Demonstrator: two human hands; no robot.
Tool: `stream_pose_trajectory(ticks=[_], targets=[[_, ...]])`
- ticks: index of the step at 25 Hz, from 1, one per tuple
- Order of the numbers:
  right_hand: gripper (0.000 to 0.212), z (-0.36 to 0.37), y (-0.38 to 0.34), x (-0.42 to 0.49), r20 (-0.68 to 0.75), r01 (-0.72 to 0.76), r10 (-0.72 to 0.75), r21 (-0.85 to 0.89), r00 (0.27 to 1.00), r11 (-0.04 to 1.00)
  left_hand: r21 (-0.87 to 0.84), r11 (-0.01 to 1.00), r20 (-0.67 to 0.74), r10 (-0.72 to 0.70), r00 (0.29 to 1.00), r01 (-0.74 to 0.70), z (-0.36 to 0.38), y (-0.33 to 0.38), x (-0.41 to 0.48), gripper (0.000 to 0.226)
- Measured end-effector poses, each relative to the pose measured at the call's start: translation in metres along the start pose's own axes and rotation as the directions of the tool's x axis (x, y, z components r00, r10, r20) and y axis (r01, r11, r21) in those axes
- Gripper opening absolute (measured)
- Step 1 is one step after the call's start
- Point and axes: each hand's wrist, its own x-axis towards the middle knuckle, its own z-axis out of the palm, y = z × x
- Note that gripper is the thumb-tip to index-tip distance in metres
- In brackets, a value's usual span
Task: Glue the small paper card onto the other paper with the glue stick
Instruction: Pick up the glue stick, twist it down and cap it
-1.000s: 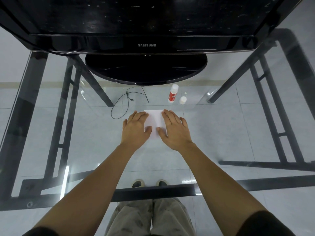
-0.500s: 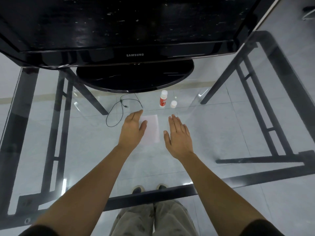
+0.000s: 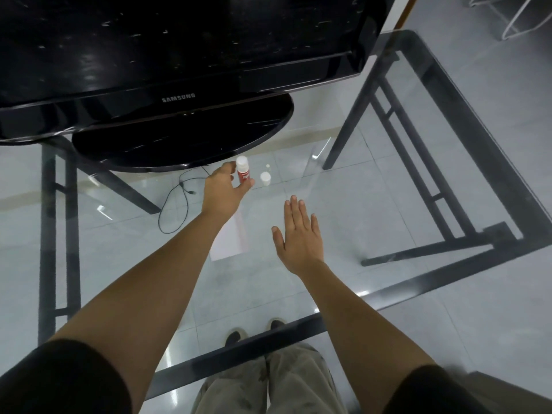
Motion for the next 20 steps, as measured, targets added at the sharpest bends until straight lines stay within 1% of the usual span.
stream_pose_trajectory(ticks=[4, 9, 13, 15, 16, 18, 20], targets=[[0.063, 0.003, 0.001, 0.000, -0.008, 0.001, -0.001, -0.012, 1.000, 1.000, 0.015, 1.000, -0.059, 0.019, 0.998, -0.018, 0.008, 0.004, 0.002, 0.031], [0.062, 0.004, 0.001, 0.001, -0.006, 0.003, -0.003, -0.020, 1.000, 1.000, 0.008, 1.000, -0.058, 0.003, 0.998, -0.002, 0.010, 0.006, 0.003, 0.030], [0.063, -0.001, 0.002, 0.002, 0.040, 0.018, -0.019, 0.014, 0.999, 1.000, -0.040, 0.999, -0.044, 0.004, 0.999, -0.006, 0.000, 0.012, -0.001, 0.026], [0.063, -0.010, 0.004, 0.002, 0.065, 0.034, -0.040, 0.091, 0.997, 0.995, -0.104, 0.995, 0.008, -0.011, 1.000, 0.012, -0.009, 0.015, -0.007, 0.024], [0.062, -0.018, 0.004, 0.002, 0.048, 0.048, -0.055, 0.135, 0.997, 0.990, -0.161, 0.986, 0.056, -0.029, 0.998, 0.037, -0.015, 0.017, -0.011, 0.023], [0.059, -0.036, -0.002, 0.003, -0.038, 0.079, -0.072, 0.230, 0.997, 0.970, -0.294, 0.950, 0.155, -0.060, 0.986, 0.104, -0.029, 0.019, -0.023, 0.021], [0.054, -0.058, -0.012, 0.003, -0.140, 0.102, -0.056, 0.346, 0.989, 0.933, -0.356, 0.924, 0.201, -0.068, 0.977, 0.138, -0.045, 0.019, -0.038, 0.024]])
